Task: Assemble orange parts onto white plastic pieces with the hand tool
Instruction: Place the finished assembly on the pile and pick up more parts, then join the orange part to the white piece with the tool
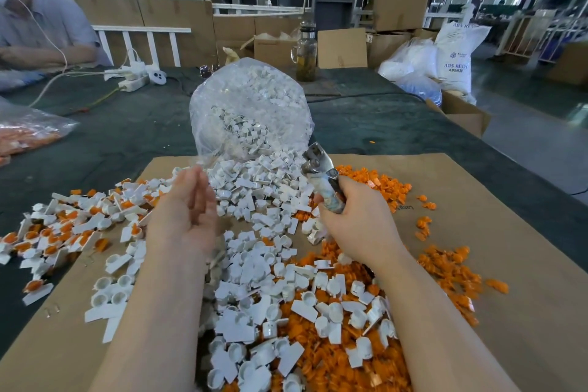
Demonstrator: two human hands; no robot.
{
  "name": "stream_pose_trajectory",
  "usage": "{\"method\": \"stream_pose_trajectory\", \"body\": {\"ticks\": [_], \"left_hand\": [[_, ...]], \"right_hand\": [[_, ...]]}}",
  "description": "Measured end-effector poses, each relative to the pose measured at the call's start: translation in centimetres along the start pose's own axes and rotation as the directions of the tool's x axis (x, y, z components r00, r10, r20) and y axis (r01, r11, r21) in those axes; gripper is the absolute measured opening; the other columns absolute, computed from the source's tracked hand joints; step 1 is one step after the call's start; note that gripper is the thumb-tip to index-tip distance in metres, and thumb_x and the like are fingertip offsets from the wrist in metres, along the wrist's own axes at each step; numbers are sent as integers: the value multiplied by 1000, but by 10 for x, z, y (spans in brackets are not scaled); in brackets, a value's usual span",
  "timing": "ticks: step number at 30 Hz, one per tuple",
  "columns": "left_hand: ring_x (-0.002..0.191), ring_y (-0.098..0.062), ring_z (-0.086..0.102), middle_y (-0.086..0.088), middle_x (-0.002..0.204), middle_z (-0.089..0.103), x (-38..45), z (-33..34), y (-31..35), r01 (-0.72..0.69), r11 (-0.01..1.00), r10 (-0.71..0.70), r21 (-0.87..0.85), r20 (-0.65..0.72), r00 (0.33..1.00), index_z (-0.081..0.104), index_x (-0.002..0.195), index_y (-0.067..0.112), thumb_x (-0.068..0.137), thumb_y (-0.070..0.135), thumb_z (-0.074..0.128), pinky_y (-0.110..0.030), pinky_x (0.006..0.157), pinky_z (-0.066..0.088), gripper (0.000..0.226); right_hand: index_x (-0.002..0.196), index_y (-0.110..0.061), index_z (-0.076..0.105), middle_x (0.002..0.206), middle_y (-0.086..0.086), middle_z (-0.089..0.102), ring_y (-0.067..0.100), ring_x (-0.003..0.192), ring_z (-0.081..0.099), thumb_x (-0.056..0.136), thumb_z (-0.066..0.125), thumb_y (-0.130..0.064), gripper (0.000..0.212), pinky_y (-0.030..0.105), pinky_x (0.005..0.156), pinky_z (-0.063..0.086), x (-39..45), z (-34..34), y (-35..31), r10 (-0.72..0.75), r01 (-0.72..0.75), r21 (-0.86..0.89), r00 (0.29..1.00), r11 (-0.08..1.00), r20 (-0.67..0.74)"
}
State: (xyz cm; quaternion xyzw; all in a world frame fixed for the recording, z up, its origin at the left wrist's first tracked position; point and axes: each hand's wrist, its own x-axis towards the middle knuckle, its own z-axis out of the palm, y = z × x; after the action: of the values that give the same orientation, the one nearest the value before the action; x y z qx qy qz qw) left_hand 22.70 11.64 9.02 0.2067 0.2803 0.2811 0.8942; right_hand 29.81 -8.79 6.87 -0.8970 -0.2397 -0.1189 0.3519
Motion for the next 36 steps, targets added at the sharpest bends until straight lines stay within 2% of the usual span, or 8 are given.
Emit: {"method": "stream_pose_trajectory", "body": {"ticks": [2,5,10,15,18,26,32,36], "left_hand": [[71,-3,70,5,87,78,-6,5,-7,-74,908,25,413,121,992,72,103,18,80,15,77,-20,63,55,23],[69,2,67,16,82,75,-19,10,-25,-374,452,11,810,414,910,74,87,29,78,22,80,-18,68,46,13],[62,7,60,18,69,69,-30,12,-48,-632,-112,-289,767,583,759,74,70,33,77,26,82,-9,57,41,13],[84,0,59,17,82,67,-30,12,-51,-676,-365,-403,640,546,734,73,82,35,78,39,79,-35,98,43,9],[89,-7,61,15,84,68,-30,10,-52,-674,-377,-414,635,536,736,72,82,33,80,39,78,-44,104,42,9],[73,-5,59,10,78,66,-22,5,-56,-712,-359,-404,604,587,702,69,83,27,85,33,73,-24,67,47,8],[72,-10,62,5,79,69,-23,4,-55,-737,-372,-427,565,601,676,70,78,22,85,32,71,-29,68,51,12],[68,-3,62,11,78,70,-24,6,-53,-690,-234,-246,685,645,723,70,78,28,89,30,69,-18,62,48,12]], "right_hand": [[69,-29,45,59,-7,50,10,53,47,88,60,-22,25,25,48,30,-1,-1,0,-6,6,-30,1000,1000,-8],[68,-29,44,60,-7,51,11,55,48,87,59,-22,26,26,47,30,0,-2,-1,0,-1,-40,1000,999,-18],[69,-24,44,60,-4,51,14,53,47,86,60,-21,24,30,46,33,0,-2,0,16,-18,-65,1000,998,-27],[65,-30,37,58,-8,46,9,51,42,87,60,-21,33,25,47,26,0,-1,-1,12,-13,-62,1000,998,-16],[66,-31,36,58,-8,45,9,52,42,87,60,-23,34,24,48,25,0,-1,-1,14,-14,-71,1000,997,-1],[71,-25,42,63,-6,49,12,56,45,85,60,-24,22,27,48,28,1,0,0,21,-15,-117,999,993,47],[72,-24,45,63,-5,50,13,56,46,85,61,-25,21,27,48,30,1,1,1,19,-13,-127,999,992,49],[74,-25,48,65,-7,51,10,58,48,87,61,-27,18,25,49,31,1,1,2,15,-9,-110,999,994,47]]}}
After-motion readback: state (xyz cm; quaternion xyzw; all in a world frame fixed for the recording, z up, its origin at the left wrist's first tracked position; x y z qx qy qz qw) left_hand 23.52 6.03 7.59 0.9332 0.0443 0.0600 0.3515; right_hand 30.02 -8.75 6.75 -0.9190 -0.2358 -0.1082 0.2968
